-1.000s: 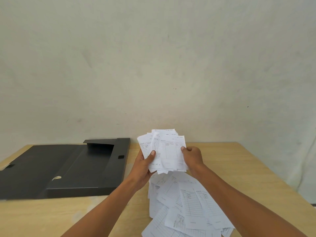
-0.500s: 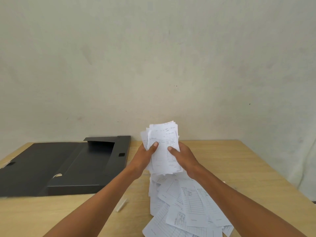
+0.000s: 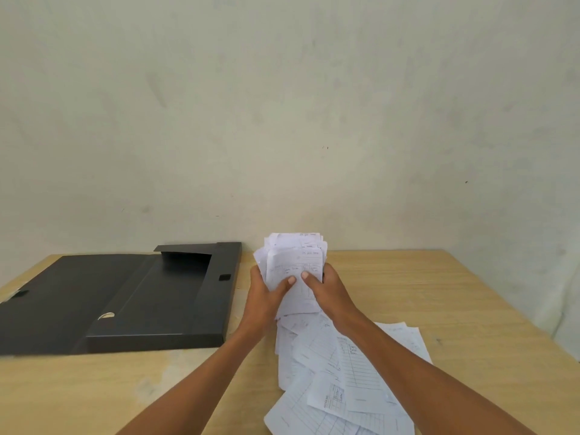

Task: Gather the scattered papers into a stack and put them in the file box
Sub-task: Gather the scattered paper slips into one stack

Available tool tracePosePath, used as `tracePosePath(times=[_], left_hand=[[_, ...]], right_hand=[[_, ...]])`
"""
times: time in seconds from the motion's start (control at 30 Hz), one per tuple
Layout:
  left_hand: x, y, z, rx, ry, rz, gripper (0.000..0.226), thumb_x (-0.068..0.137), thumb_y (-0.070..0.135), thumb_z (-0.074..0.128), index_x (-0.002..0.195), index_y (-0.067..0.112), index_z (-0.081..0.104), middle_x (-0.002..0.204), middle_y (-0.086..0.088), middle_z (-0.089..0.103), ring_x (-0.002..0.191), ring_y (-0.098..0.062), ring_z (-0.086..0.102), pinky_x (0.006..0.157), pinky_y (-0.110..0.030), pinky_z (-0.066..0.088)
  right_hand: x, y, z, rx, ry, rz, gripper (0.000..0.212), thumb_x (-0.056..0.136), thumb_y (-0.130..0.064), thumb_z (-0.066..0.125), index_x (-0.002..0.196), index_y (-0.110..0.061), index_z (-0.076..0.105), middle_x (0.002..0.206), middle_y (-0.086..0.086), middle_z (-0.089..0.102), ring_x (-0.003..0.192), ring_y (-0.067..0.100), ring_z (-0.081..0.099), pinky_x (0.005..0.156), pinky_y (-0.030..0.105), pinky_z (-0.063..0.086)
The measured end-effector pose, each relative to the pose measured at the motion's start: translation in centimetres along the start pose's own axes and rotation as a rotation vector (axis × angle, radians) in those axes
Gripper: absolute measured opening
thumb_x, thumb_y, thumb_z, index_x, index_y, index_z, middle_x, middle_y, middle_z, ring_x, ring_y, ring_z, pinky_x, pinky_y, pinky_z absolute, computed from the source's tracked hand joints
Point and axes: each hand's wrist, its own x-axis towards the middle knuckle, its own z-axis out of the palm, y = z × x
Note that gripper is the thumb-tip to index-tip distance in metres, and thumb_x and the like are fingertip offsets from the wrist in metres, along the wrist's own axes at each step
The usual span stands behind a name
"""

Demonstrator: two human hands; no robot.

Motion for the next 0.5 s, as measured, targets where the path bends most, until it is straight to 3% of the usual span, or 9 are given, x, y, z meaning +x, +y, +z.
tracePosePath(times=[0.1,0.17,0.23,0.43,0.5], left_hand=[[0.1,-0.1,1.0,0.028,0.015,-0.028,0.071,0.089,0.043,0.076,0.140,0.033,0.028,0.127,0.011,0.059,0.108,-0.006,0.066,0.085,-0.035,0.064],[0.3,-0.2,0.9,0.152,-0.016,0.004,0.062,0.089,0.052,0.072,0.136,0.040,0.034,0.124,0.011,0.064,0.104,-0.006,0.069,0.083,-0.037,0.065],[0.5,-0.3,0.1,0.225,-0.013,0.067,0.059,0.084,0.059,0.073,0.133,0.040,0.047,0.121,0.015,0.069,0.105,-0.007,0.071,0.082,-0.039,0.065],[0.8,0.5,-0.7,0.150,0.026,0.084,0.052,0.094,0.031,0.073,0.139,0.026,0.049,0.123,0.013,0.065,0.112,-0.009,0.067,0.085,-0.031,0.061],[1.4,0.5,-1.6,0.094,0.065,0.061,0.047,0.096,0.026,0.070,0.140,0.023,0.051,0.125,0.009,0.066,0.113,-0.011,0.066,0.087,-0.029,0.058]], right_hand=[[-0.1,-0.6,0.5,-0.023,0.000,-0.002,0.036,0.101,-0.026,0.051,0.135,-0.022,0.040,0.126,-0.005,0.060,0.117,0.015,0.058,0.087,0.027,0.048],[-0.1,-0.9,0.3,-0.051,-0.017,-0.005,0.037,0.103,-0.021,0.045,0.138,-0.026,0.036,0.127,-0.005,0.059,0.117,0.015,0.057,0.091,0.029,0.048],[0.1,-0.8,-0.2,-0.074,-0.014,-0.002,0.034,0.104,-0.018,0.043,0.137,-0.024,0.044,0.126,-0.004,0.062,0.117,0.017,0.059,0.097,0.035,0.051],[0.1,-1.4,-0.6,-0.097,-0.065,-0.026,0.033,0.103,-0.022,0.046,0.136,-0.023,0.050,0.126,-0.004,0.065,0.115,0.015,0.062,0.096,0.035,0.052],[0.3,-2.2,-1.1,-0.176,-0.117,-0.012,0.038,0.102,-0.033,0.051,0.138,-0.021,0.049,0.128,-0.002,0.063,0.112,0.019,0.062,0.088,0.033,0.052]])
